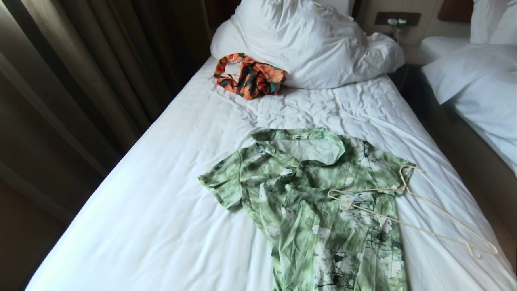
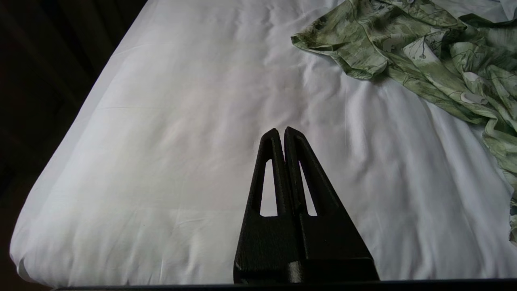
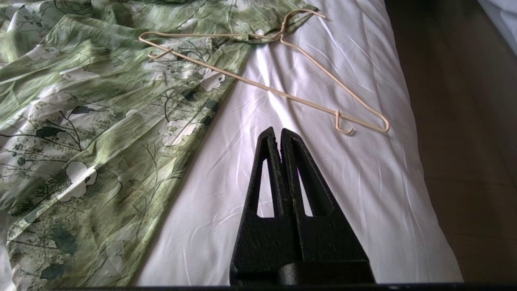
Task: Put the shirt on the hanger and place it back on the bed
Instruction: Lift the shirt and hanger
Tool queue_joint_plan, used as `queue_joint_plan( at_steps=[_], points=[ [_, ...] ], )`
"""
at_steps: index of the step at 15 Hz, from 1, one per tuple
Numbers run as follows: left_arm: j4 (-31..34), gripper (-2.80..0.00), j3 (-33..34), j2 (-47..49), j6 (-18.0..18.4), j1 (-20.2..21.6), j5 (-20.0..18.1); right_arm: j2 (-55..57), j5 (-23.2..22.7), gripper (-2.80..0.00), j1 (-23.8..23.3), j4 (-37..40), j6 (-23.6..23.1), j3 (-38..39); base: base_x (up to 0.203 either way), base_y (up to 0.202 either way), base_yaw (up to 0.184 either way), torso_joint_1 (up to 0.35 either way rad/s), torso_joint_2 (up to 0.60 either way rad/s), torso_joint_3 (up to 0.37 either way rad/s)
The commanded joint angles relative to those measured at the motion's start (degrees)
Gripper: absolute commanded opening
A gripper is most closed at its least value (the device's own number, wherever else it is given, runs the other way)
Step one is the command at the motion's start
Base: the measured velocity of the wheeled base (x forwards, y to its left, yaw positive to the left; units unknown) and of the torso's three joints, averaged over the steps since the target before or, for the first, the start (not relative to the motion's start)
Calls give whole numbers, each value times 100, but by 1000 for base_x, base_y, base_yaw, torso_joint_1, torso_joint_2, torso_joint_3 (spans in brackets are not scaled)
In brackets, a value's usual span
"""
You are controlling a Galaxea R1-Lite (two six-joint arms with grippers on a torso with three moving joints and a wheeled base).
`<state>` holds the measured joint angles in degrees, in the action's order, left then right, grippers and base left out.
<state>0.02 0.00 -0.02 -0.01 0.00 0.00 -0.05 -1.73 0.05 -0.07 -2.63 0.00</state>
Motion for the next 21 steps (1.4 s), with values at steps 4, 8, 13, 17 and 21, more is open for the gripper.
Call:
queue_joint_plan(
  at_steps=[4, 8, 13, 17, 21],
  points=[
    [-1, -280, 9, 2, 1, 0, 0, 5, 6, -280, -5, 7, 8, 9, 0, 0, 0, 0, 0, 0],
    [1, -280, 7, 2, 0, 0, 0, 5, 6, -280, -3, 15, 61, 0, 0, 0, 0, 0, 0, 0],
    [-2, -280, 0, 2, -8, 0, 0, 12, 26, -280, -2, 91, 61, -255, 0, 0, 0, 0, 0, 0],
    [-2, -280, 0, 2, 1, 0, 0, 686, 13, -280, -1, 295, 44, -936, 0, 0, 0, 0, 0, 0],
    [-1, -280, 9, 2, 1, 0, 0, 2128, -16, -280, -1, 279, 157, -1991, 0, 0, 0, 0, 0, 0]
  ],
)
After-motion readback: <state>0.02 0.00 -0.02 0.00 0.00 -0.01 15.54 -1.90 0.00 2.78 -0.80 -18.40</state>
